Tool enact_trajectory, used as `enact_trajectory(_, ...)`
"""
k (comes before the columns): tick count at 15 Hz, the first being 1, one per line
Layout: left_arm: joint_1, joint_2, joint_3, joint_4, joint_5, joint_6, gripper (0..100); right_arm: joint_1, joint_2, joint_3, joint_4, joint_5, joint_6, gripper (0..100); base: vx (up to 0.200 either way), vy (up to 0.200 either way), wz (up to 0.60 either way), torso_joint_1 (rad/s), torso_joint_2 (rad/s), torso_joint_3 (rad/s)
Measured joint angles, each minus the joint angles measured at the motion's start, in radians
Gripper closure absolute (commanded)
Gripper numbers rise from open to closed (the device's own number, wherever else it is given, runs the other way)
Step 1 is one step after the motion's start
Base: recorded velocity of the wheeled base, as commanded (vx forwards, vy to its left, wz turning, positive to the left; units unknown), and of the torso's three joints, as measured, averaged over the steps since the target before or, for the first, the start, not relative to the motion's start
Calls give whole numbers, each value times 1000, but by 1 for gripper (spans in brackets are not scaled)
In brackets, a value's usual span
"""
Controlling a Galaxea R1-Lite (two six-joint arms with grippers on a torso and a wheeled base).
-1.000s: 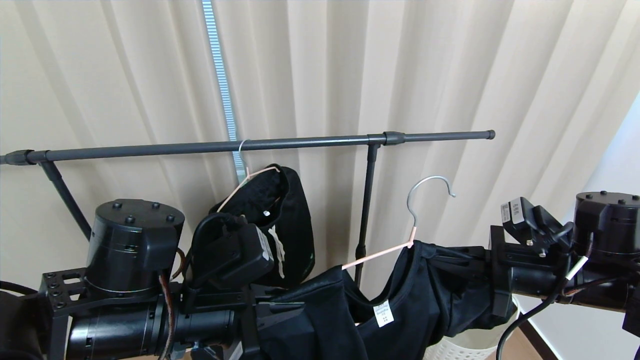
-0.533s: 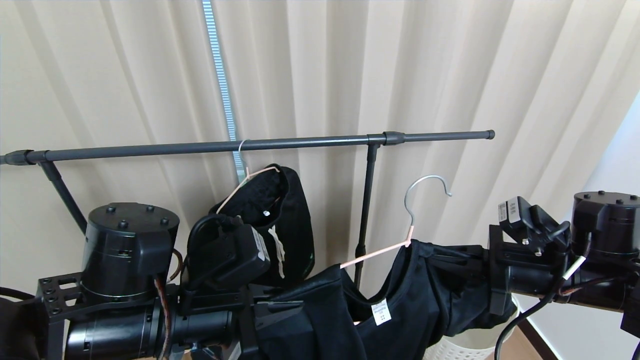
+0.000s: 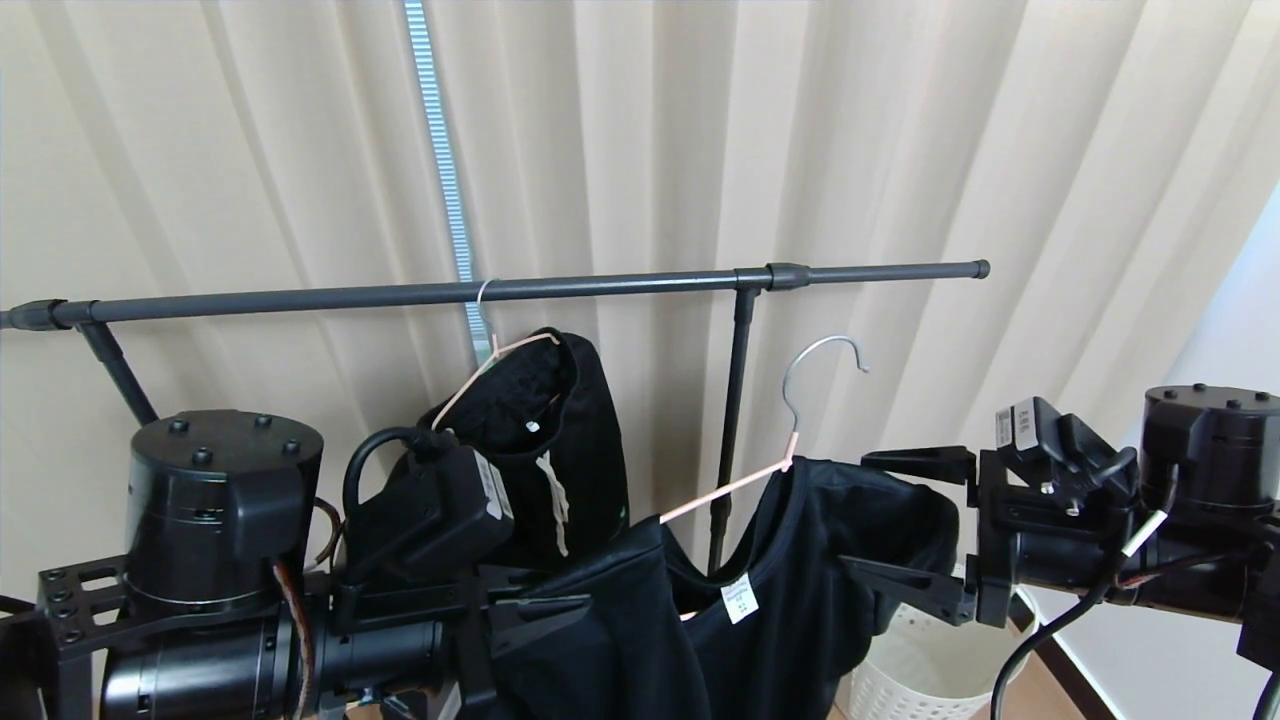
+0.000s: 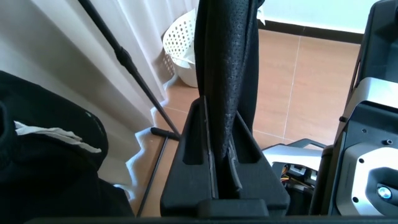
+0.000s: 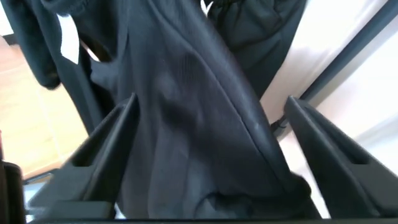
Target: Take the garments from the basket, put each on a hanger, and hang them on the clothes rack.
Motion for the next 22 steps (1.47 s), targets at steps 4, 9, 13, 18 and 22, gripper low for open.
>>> enact_trajectory(4, 16, -38, 26, 0, 0, 1, 100, -36, -2, -2, -1, 4, -13, 0, 0, 0, 0, 0, 0, 0)
enact_trajectory(9, 50, -117, 78, 1, -2, 1, 100, -77, -2, 5, 0, 17, -115, 0, 0, 0, 0, 0, 0, 0)
enact_trajectory(13, 68, -186, 113, 1, -3, -1, 100, -113, 11, 8, 0, 18, -161, 0, 0, 0, 0, 0, 0, 0)
enact_trajectory(18, 71, -246, 126, 3, -1, -16, 100, -158, 61, -11, -1, 17, -190, 0, 0, 0, 0, 0, 0, 0)
enact_trajectory(22, 71, -262, 137, 3, 0, -16, 100, -195, 110, -34, -1, 17, -206, 0, 0, 0, 0, 0, 0, 0)
